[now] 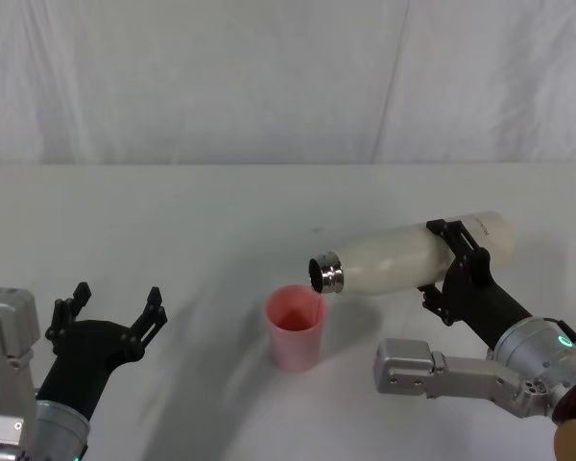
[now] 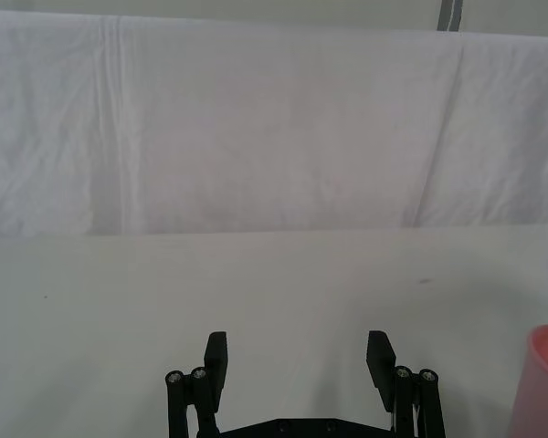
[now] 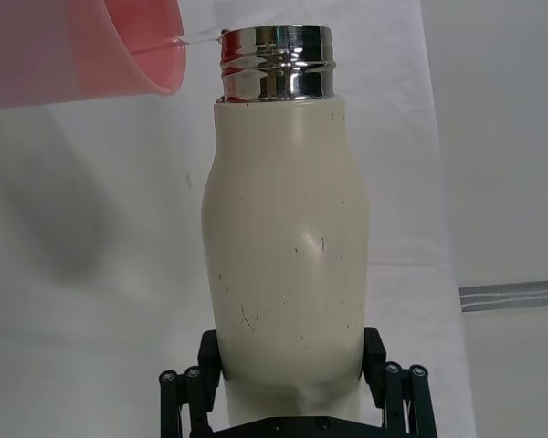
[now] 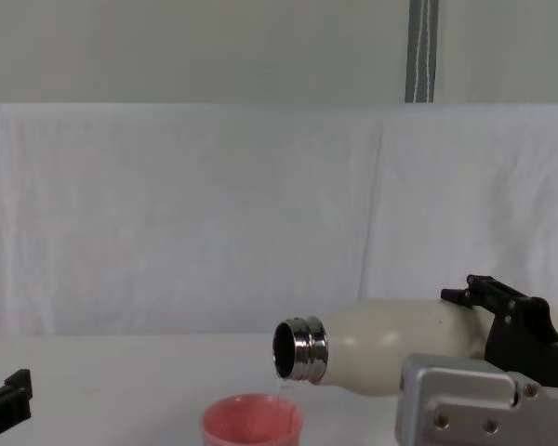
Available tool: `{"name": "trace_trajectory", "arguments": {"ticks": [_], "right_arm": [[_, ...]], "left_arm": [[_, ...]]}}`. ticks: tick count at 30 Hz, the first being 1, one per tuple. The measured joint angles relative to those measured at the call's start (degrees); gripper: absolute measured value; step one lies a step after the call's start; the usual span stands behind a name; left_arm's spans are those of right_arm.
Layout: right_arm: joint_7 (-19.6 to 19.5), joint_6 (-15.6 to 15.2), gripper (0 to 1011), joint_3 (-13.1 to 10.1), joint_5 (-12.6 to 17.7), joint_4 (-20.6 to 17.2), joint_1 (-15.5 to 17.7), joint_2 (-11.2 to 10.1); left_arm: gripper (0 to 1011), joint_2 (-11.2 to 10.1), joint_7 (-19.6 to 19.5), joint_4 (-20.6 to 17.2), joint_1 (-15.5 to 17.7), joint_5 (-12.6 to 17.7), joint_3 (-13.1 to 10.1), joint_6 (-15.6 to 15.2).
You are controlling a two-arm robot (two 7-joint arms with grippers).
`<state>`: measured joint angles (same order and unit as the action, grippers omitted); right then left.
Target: Grasp the thermos with one hand and pour water into the cup lid.
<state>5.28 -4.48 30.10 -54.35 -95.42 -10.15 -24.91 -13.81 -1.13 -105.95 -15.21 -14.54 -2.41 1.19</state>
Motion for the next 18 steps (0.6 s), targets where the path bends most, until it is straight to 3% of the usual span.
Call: {"name": "trace_trajectory", "arguments": {"ticks": [18], "right_arm": [[0.0, 0.0, 950, 0.1, 0.0, 0.0, 0.0, 0.0]], "left_arm": [[1001, 0.0, 0.0, 0.0, 0.0, 0.0, 0.0, 0.0]]}}
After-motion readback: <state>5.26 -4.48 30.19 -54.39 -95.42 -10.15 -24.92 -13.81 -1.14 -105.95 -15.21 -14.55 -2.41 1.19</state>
